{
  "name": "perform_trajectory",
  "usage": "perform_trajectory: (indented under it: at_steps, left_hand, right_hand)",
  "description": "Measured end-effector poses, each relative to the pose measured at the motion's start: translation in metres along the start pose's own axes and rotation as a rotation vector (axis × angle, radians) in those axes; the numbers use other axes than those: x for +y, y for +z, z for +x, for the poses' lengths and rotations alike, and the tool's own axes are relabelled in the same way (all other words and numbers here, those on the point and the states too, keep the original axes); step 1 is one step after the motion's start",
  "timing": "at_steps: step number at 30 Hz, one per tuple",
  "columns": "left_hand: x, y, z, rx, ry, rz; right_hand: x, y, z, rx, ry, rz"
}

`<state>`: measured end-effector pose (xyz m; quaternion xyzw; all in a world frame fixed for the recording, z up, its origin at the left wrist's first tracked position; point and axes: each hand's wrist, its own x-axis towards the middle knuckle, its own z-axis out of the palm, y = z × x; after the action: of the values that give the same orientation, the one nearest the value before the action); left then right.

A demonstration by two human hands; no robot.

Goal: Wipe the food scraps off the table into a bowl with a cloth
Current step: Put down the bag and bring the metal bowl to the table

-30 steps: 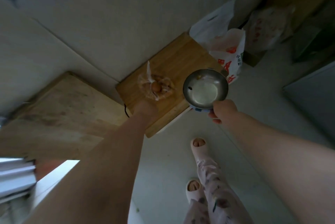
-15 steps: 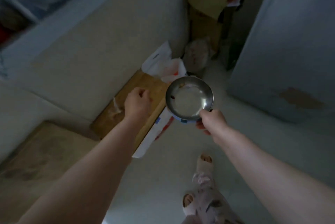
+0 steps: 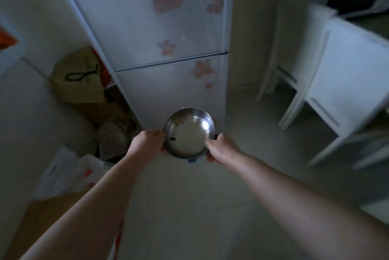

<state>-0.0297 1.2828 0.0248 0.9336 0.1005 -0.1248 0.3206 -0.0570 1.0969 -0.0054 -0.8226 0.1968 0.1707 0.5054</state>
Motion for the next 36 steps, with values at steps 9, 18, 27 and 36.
perform_trajectory:
  at_steps: [9, 18, 27, 36]
  left_hand:
    - [0.221, 0.151, -0.002, -0.137, 0.292, 0.173]
    - [0.393, 0.298, -0.029, -0.379, 0.502, 0.341]
    - [0.514, 0.404, -0.046, -0.563, 0.761, 0.318]
    - [0.587, 0.476, -0.033, -0.735, 0.752, 0.322]
  right_hand:
    - [0.097, -0.250, 0.002, 0.269, 0.076, 0.154]
    - [0.224, -0.419, -0.024, 0.479, 0.302, 0.369]
    - [0.295, -0.506, -0.046, 0.752, 0.503, 0.507]
    - [0.338, -0.555, -0.030, 0.903, 0.615, 0.574]
